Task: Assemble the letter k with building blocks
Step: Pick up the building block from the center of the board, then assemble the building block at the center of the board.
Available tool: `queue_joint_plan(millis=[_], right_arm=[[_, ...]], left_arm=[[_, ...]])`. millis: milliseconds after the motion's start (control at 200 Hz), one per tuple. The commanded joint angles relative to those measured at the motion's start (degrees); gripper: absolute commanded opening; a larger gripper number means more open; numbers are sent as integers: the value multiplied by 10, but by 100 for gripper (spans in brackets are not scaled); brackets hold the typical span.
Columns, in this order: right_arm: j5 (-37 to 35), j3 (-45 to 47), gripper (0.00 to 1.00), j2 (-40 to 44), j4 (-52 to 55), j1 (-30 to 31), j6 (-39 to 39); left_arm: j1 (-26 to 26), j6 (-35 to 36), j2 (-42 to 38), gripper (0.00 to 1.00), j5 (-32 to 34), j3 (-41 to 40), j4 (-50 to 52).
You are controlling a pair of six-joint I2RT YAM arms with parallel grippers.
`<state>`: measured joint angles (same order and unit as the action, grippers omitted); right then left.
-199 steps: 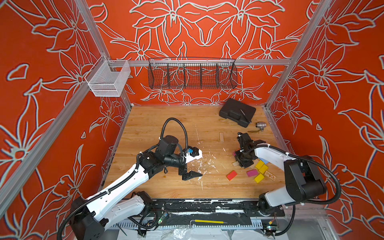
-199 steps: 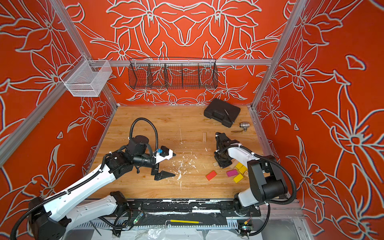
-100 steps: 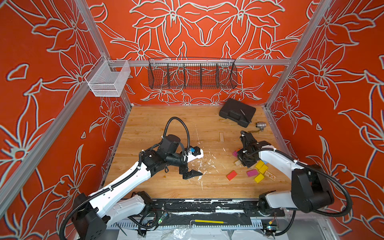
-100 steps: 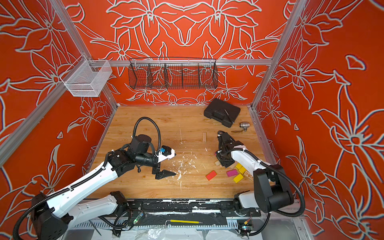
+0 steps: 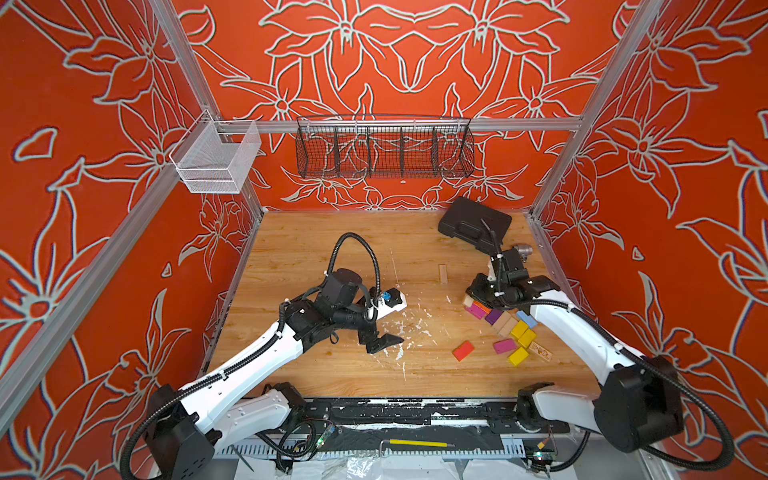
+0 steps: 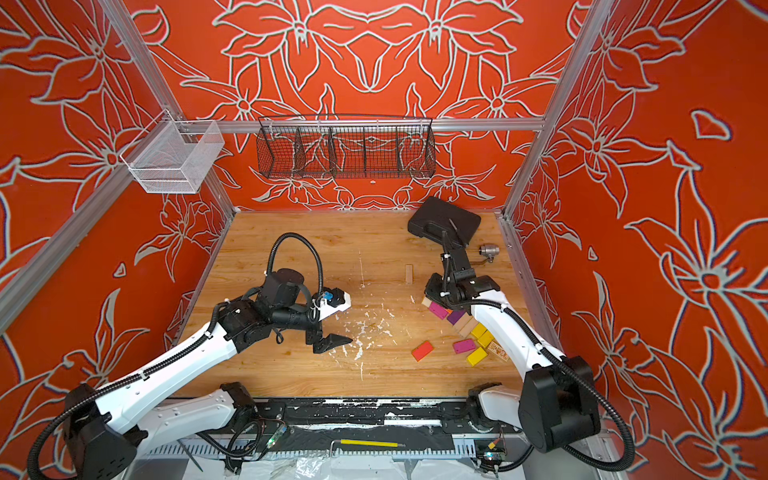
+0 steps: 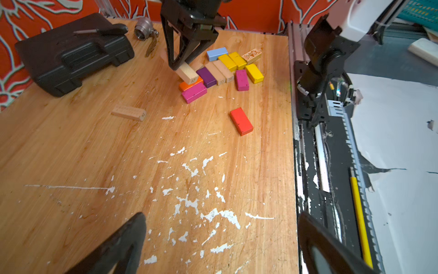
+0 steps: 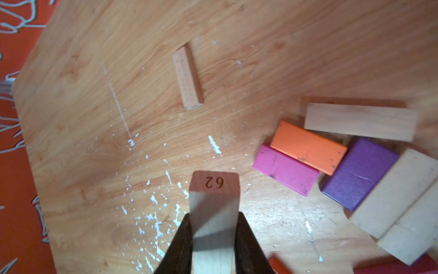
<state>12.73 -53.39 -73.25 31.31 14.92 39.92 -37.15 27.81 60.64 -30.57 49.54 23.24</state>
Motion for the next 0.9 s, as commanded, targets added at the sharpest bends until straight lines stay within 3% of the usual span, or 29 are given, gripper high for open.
queue_joint_plan(millis=[0, 165, 440, 631, 896], right_arm=[[46, -52, 19, -39, 25, 12, -108], [34, -121, 19, -106, 87, 33, -155], [-46, -200, 20, -216, 144, 74, -178], [-93, -230, 20, -284, 149, 88, -165], [-100, -242, 21, -338, 122, 88, -139]], left_arm=[[-2, -10, 5, 97, 19, 14, -2], [-2, -8, -2, 97, 22, 10, -5], [-2, -6, -6, 97, 22, 6, -10], [-3, -7, -3, 97, 23, 7, -9], [-2, -5, 2, 97, 25, 10, -4]])
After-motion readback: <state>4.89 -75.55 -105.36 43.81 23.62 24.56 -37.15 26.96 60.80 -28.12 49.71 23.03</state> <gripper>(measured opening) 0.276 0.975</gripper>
